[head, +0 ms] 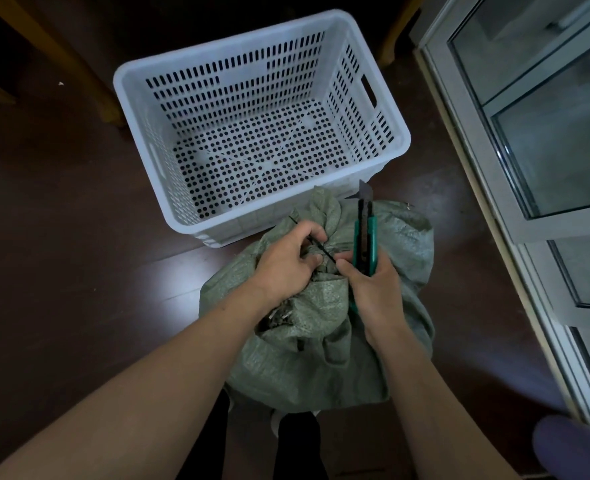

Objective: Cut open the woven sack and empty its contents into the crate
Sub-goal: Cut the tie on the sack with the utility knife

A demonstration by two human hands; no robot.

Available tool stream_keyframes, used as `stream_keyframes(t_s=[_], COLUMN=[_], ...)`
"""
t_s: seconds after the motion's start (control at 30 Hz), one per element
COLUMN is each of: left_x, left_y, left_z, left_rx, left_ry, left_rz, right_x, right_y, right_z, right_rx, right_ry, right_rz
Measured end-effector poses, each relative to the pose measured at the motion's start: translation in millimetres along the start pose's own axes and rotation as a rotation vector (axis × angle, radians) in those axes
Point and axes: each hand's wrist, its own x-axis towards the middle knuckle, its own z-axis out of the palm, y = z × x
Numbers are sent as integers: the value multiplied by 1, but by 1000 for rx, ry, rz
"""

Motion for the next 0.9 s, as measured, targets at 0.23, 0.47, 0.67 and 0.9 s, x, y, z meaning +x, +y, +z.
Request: stream_keyframes(t_s=[0.23,0.47,0.67,0.9], left_x=[3,-6,-15,-15], left_y=[-7,-13,6,10], left_z=[-6,-11,-17,-21], left_rx=[-79,-8,132,576], left_ry=[13,-128,-93,-163], left_rz=[-62,75,254,151], right_x=[2,6,7,10], right_y=[0,-14,-22,-25], right_z=[7,3,-9,-10], right_rx=[-93,56,439,418], right_ry=[-165,-247,-232,-232], right_rz=[47,98,235,257])
